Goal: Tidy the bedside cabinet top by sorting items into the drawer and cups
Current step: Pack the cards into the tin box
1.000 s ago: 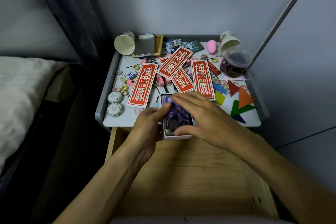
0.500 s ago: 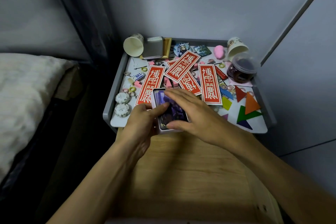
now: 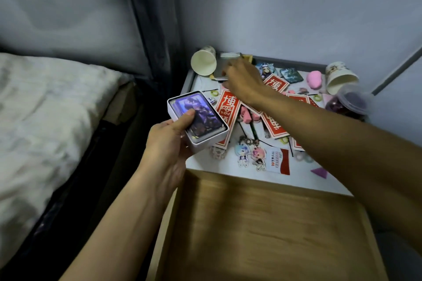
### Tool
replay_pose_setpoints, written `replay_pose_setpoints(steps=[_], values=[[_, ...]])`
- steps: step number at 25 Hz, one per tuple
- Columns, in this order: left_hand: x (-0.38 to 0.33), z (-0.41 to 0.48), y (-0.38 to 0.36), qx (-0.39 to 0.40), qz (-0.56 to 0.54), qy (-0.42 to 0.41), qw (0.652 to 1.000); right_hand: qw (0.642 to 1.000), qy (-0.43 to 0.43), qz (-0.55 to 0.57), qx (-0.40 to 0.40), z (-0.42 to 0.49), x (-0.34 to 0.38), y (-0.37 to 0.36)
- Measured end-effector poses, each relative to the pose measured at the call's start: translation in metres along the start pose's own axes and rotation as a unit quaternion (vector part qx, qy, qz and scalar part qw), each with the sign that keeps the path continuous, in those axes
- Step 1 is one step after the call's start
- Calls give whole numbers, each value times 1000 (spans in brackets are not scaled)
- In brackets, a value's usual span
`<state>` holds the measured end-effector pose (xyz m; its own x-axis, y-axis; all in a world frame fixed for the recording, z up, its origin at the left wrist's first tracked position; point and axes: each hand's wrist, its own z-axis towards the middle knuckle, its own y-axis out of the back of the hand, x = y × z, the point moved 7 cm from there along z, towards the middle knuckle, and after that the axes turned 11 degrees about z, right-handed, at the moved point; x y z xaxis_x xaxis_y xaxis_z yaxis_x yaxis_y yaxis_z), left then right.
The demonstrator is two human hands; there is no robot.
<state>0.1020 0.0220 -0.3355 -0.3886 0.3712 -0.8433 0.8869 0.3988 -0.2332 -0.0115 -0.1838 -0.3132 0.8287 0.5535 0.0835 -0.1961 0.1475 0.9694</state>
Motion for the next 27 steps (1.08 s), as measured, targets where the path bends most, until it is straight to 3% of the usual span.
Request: replay_pose_setpoints(steps=[6,12,16,19,21,24,25,27], values=[[2,3,6,-1,-14,20,1000,998,22,-55,-7,14,2,-7],[4,3,6,-8,-14,18,1000,998,43,-38,-30,1,12,16],[11,-2,-11,10,-7,13,1000,994,-10,71,-77,-57,7,71],[25,-12,-30,38,-3,19,999,963,-100,195,-157,-129,-1,119],[38,-18,-40,44,5,28,999,888,-183,365,-212,-176,-7,138],[60,-31,-56,44,6,46,998,665,-264,658,-235,-230,-9,128],[65,-36,-61,49,10,47,998,613,-280,701,-231,-241,-9,115],[72,-41,-72,62,15,42,997,565,-314,735,-206,-254,-11,87]])
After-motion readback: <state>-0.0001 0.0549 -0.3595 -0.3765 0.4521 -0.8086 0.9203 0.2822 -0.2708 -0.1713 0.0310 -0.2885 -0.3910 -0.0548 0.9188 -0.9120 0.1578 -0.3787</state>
